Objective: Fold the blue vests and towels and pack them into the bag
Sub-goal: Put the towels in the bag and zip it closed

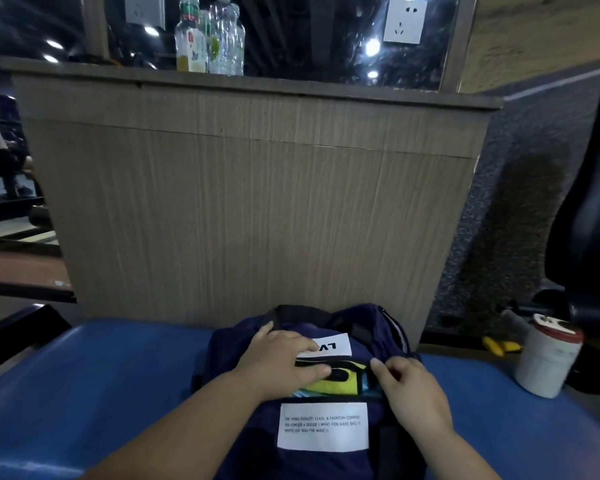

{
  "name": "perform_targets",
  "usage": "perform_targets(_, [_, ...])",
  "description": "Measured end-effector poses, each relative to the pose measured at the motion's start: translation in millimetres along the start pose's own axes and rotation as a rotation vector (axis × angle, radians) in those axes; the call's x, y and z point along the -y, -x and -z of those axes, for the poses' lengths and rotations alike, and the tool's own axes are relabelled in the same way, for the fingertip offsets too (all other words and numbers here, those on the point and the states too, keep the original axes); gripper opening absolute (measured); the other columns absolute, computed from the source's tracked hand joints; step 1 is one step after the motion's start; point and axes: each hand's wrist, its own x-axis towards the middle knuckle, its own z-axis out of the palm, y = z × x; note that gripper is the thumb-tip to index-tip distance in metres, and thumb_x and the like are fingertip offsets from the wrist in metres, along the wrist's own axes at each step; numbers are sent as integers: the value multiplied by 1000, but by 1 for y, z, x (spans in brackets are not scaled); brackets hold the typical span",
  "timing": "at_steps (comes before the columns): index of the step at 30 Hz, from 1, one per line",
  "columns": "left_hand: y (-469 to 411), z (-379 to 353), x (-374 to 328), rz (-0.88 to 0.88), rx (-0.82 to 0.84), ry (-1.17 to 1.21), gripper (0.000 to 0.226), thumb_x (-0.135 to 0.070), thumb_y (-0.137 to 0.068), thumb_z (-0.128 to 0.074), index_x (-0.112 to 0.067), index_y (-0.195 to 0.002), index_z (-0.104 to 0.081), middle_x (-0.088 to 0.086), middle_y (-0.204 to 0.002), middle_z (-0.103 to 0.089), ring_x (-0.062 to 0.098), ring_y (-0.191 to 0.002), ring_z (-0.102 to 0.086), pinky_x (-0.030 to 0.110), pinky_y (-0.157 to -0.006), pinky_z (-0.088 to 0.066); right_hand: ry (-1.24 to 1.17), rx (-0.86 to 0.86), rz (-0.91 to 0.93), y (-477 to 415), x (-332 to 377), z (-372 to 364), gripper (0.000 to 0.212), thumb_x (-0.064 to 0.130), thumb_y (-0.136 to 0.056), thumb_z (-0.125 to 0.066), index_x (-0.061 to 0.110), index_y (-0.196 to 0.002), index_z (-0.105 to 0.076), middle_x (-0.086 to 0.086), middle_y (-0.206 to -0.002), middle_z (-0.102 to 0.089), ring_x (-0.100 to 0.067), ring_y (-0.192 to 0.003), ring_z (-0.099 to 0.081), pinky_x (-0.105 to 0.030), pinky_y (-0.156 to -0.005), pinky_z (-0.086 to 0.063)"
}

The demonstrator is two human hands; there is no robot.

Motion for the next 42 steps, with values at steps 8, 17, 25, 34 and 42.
perform_targets(8, [-32, -36, -57, -125, -73, 32, 72, -77, -76, -30, -31, -124, -58, -7, -114, -54, 16, -116, -46, 31, -96, -37, -245, -115, 34, -3, -26, 2, 18, 46, -94, -54, 29, -92, -60, 8, -106, -46, -9, -81, -52, -32, -70, -40])
perform_targets(17, [-100, -81, -169, -249, 148, 53, 45, -59, -96, -38, -25, -116, -59, 0, -121, -58, 23, -120, -44, 40, -102, -30, -319, -11, -3, -39, -100, 16, 13, 28, -96, -46, 29, -95, -59, 4, -97, -64, -12, -89, -61, -27, -63, -42])
perform_targets(25, [-164, -158, -220, -94, 355, 359, 82, -87, -77, -15, -28, -114, -57, 4, -123, -60, 28, -120, -50, 46, -104, -38, -330, -216, -399, -69, -192, 54, 41, 27, -91, -61, 15, -130, -51, -8, -127, -57, -27, -110, -57, -33, -84, -45])
perform_targets(34, [-212, -225, -291, 76, 531, 805, 55, -55, -100, -35, -23, -143, -40, -2, -147, -43, 17, -135, -40, 28, -106, -30, -464, -392, -545, -111, -278, 72, 82, 27, -81, -76, 7, -147, -31, -19, -148, -40, -36, -135, -39, -47, -107, -39])
perform_targets(42, [-261, -268, -341, 168, 473, 1100, 89, -66, -77, -54, -32, -151, -19, -7, -147, -45, 17, -131, -46, 35, -107, -38, -679, -290, -393, -141, -312, 67, 108, 31, -71, -77, 31, -154, -8, -2, -154, -36, -21, -137, -42, -45, -111, -38])
